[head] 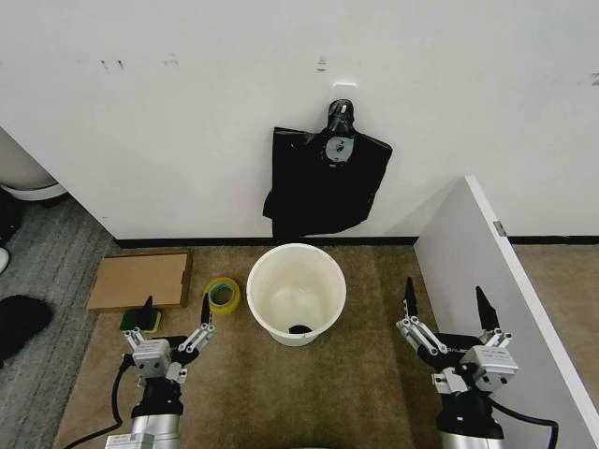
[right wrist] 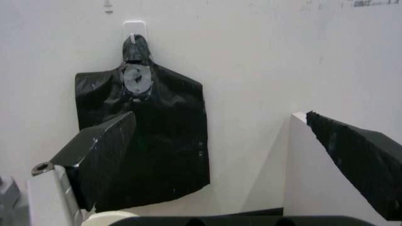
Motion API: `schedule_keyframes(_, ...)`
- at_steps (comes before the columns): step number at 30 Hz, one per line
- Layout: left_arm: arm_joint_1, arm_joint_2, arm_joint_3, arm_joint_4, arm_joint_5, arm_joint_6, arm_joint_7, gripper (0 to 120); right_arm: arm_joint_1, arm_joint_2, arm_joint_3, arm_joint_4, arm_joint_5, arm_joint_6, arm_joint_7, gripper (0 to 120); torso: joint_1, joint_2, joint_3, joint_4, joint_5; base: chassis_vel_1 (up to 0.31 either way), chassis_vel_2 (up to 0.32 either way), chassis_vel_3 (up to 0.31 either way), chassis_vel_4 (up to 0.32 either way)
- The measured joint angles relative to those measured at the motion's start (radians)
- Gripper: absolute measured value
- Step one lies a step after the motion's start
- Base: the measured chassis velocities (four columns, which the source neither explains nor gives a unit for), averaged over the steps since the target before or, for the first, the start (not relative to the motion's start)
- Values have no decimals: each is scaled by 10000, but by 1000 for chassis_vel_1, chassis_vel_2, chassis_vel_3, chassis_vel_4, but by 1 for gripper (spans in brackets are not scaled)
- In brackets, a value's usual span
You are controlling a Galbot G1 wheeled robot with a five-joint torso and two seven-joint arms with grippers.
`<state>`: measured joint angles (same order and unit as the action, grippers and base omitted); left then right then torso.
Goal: Place the garbage bag over the trash bin.
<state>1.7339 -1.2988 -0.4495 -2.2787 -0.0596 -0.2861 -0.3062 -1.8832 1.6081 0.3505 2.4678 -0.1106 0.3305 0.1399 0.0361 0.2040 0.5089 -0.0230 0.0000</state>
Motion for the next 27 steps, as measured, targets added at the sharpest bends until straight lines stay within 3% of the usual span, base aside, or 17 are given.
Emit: schedule_keyframes(27, 6, -185, -23, 81, 204, -134, -66, 100, 259, 0, -67, -204, 153, -11, 0, 100, 0, 0, 0, 0, 0, 0, 0, 0, 0)
